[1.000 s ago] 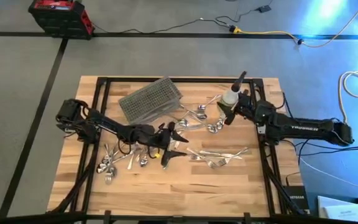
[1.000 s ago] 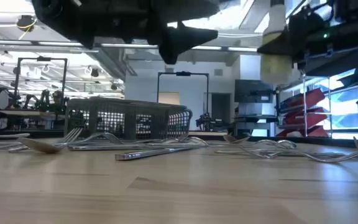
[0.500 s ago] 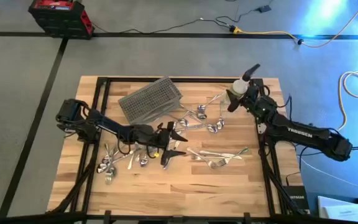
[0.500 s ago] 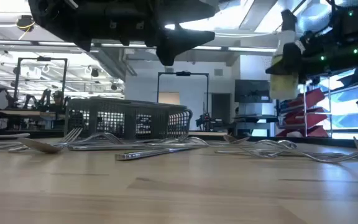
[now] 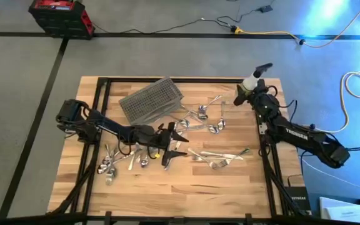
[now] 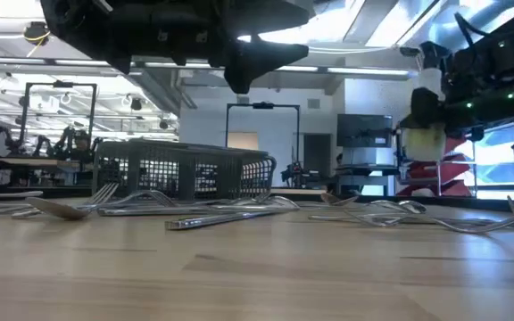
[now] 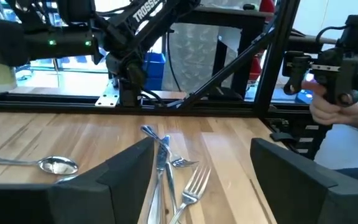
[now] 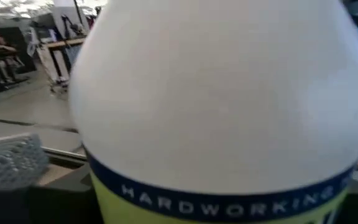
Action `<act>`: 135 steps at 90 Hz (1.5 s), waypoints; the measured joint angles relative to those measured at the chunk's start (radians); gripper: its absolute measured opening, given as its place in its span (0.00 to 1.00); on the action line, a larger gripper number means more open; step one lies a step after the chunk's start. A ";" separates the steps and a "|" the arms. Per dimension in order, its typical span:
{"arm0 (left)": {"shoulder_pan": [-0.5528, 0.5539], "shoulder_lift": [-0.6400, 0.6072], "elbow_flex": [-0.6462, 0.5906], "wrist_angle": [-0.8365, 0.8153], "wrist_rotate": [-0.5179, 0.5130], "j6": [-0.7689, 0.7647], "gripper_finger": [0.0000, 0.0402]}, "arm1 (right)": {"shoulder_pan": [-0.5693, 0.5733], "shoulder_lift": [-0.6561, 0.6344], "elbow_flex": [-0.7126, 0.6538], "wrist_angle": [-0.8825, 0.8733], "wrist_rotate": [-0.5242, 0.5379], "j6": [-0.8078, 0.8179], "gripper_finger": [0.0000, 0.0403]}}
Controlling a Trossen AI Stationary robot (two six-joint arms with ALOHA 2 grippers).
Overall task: Sort silverware
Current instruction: Move the white spray bottle to the top right of the table
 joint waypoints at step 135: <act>-0.004 0.000 0.000 -0.019 -0.002 -0.001 0.63 | 0.057 0.791 0.284 0.279 0.597 0.182 0.68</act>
